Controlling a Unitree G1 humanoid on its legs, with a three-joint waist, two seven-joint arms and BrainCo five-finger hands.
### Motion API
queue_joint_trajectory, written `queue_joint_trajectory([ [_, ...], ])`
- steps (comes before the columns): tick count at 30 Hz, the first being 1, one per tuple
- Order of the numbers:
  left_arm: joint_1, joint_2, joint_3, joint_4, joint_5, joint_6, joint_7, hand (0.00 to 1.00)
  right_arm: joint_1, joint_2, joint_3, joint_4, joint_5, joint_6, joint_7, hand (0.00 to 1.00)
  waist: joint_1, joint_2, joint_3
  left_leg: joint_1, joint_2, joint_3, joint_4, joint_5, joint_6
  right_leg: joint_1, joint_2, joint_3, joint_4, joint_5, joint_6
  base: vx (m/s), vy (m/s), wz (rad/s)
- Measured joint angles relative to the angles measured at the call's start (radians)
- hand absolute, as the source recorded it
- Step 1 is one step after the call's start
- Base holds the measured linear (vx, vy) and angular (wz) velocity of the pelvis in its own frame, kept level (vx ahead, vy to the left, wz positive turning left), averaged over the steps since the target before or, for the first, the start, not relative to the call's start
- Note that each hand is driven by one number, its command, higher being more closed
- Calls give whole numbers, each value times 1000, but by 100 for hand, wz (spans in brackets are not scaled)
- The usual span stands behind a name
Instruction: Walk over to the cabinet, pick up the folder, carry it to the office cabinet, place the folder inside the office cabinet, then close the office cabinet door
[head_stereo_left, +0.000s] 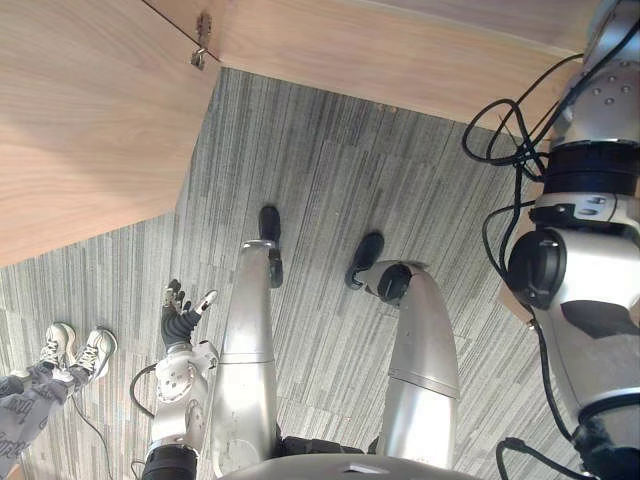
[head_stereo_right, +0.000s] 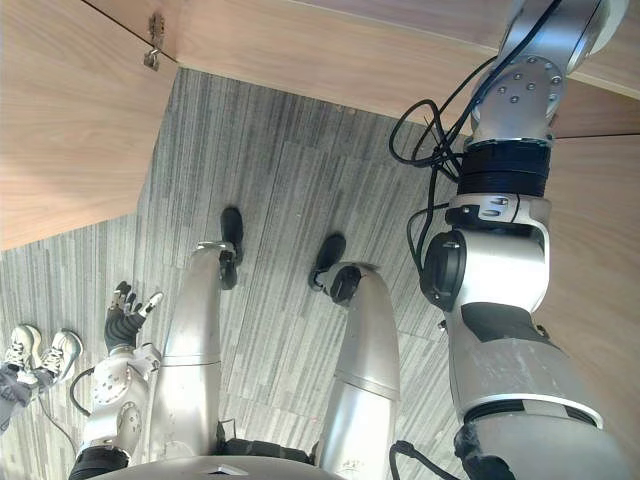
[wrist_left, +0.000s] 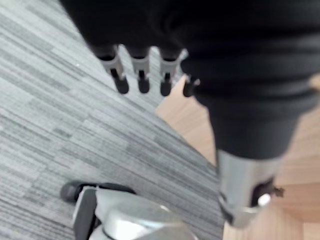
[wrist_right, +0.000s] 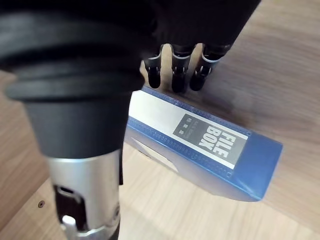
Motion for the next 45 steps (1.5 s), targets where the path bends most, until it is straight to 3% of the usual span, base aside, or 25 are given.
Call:
queue_joint_trajectory([
  [4,-38,9,7,35,-5,10,1,0,27,0,24,-4,-3,6,6,0,-3,0,0,7,11,2,1,1,1,7,12,3,-11,12,3,-18,18,-9],
  [10,-65,31,9,53,-5,21,0,0,78,-56,99,-7,-87,89,32,0,-27,-1,0,21,14,15,-30,23,13,17,16,6,-47,44,4,-27,22,-5],
  [15,-76,50,13,89,-5,23,-4,0,78,-145,195,10,-221,166,102,0,-46,-3,-2,43,29,34,-62,41,24,34,33,14,-100,85,7,-44,38,-14],
  [18,-85,62,28,120,-4,27,-9,0,67,-196,264,92,-324,210,142,0,-56,-29,-21,50,31,48,-85,55,31,34,36,20,-126,105,6,-34,30,-6],
  [20,-95,68,28,135,-4,29,-13,0,53,-203,274,126,-365,226,154,0,-57,-30,-21,52,33,48,-90,59,32,37,39,19,-136,114,7,-30,30,-6],
  [26,-159,76,53,193,-4,36,-34,0,-10,-223,350,225,-631,300,184,0,-65,-31,-22,67,41,60,-105,71,45,57,50,25,-176,146,18,-34,38,-8],
  [36,-249,76,91,233,-5,52,-52,0,-11,-227,391,232,-933,332,227,0,-79,-31,-22,67,43,74,-124,90,56,57,53,30,-209,176,22,-29,23,-2],
  [42,-285,76,95,233,-4,59,-53,0,112,-234,391,43,-1064,331,250,0,-83,-31,-22,67,50,78,-124,90,56,62,61,33,-226,183,29,-16,17,-5],
  [45,-291,76,99,231,-3,63,-56,0,190,-245,389,-71,-1066,326,251,0,-84,-32,-22,67,52,79,-124,89,57,64,64,34,-232,186,31,-9,12,-3],
])
